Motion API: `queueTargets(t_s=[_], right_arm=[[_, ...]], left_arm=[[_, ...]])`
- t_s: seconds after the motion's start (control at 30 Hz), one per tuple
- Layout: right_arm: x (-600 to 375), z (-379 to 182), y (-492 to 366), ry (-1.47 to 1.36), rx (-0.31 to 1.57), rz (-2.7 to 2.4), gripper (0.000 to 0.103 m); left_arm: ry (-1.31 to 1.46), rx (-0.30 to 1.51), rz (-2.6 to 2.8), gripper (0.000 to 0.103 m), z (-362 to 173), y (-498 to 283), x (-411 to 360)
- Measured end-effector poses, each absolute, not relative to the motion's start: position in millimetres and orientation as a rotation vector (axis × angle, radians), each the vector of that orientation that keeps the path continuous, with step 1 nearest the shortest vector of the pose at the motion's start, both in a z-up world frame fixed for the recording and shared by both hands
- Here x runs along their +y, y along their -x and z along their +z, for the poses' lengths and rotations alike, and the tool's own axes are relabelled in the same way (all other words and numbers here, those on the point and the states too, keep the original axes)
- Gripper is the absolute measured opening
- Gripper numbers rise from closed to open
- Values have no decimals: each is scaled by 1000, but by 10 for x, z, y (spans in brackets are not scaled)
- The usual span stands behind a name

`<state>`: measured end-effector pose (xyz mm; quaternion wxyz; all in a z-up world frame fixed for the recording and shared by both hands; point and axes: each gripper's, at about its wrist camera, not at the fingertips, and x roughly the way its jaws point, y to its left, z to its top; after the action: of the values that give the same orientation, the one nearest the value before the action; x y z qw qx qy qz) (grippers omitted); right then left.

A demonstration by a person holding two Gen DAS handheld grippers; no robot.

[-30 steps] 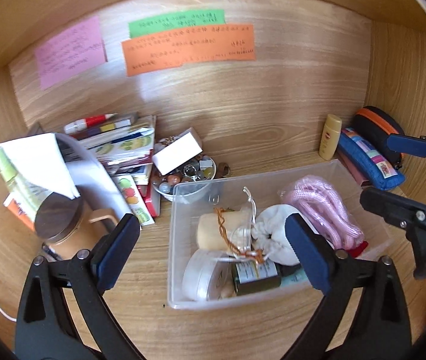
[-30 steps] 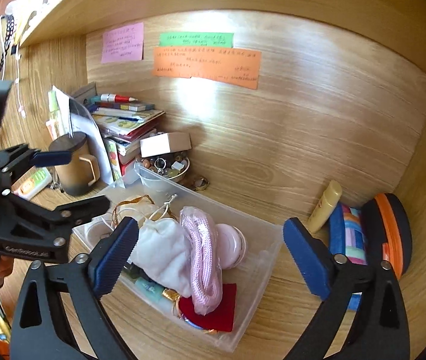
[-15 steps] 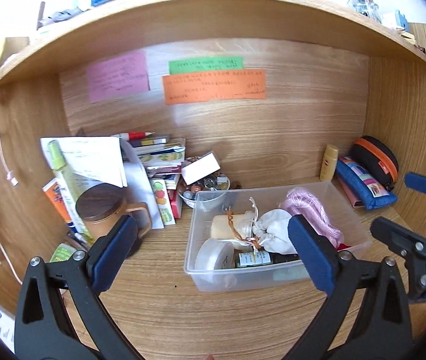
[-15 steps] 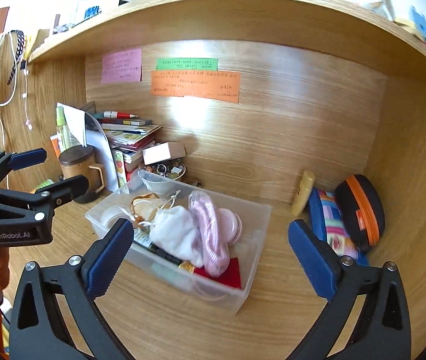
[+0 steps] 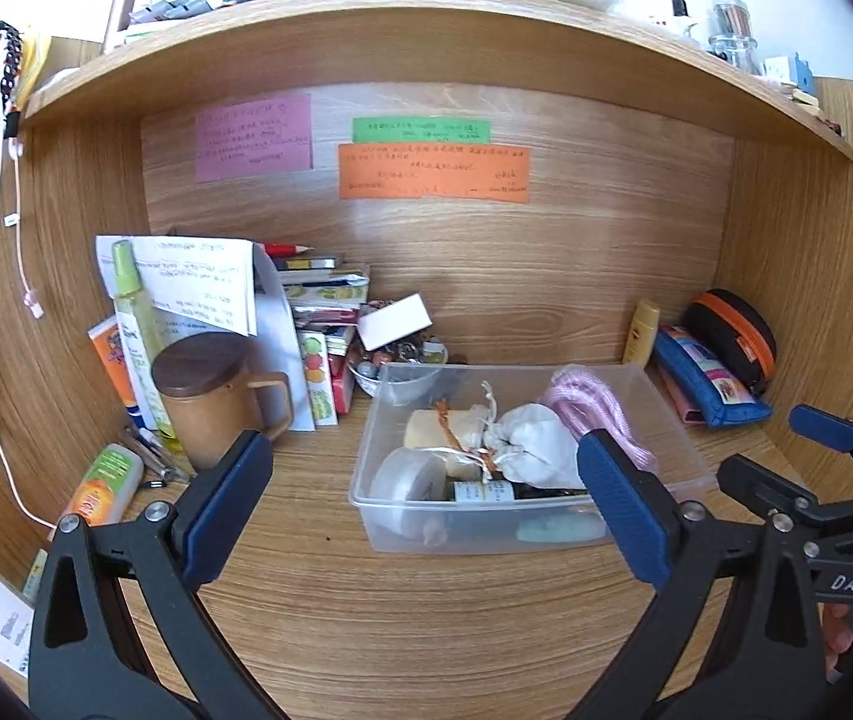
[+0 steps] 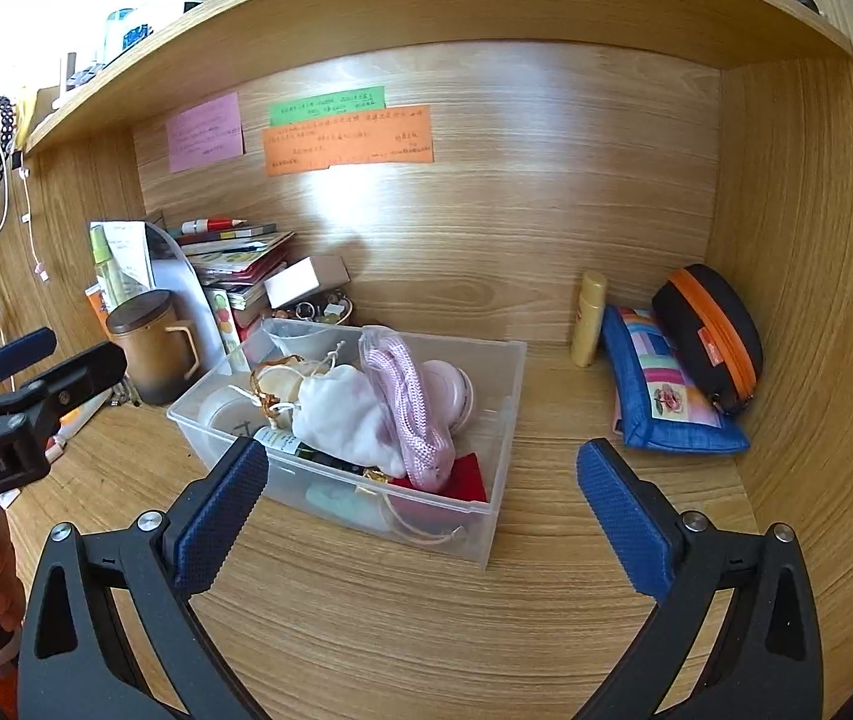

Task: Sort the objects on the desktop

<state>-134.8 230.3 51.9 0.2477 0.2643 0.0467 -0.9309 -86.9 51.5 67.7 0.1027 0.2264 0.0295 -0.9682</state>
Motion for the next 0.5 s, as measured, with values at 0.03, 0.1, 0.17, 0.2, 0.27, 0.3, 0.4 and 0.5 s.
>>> queueTargets(t_s=[0.03,0.1,0.17,0.2,0.27,0.3,0.4,0.5], right_arm=[[2301,514,1349,-724,126,-2538,103],[2304,502,1362,-730,128,-2542,103],[2298,491,1372,-733,136,-2548,103],[2290,485,1380,-736,142,-2550,103],[2271,473,1396,-741,154,-2552,103],[2263,468,1402,-741,156,-2550,103],[2243,460,1413,-740,161,-2542,103],[2233,449,1443,-748,164,-2540,103]], left_arm=[[-676,76,-2861,103,657,880,537],[-693,65,-2866,103,622,903,571],[-710,61,-2880,103,579,931,598],[-715,58,-2883,103,562,943,614],[-715,51,-2885,103,544,959,641],[-719,45,-2890,103,539,965,653],[-705,22,-2898,103,534,967,691],[-700,9,-2904,103,527,973,713]])
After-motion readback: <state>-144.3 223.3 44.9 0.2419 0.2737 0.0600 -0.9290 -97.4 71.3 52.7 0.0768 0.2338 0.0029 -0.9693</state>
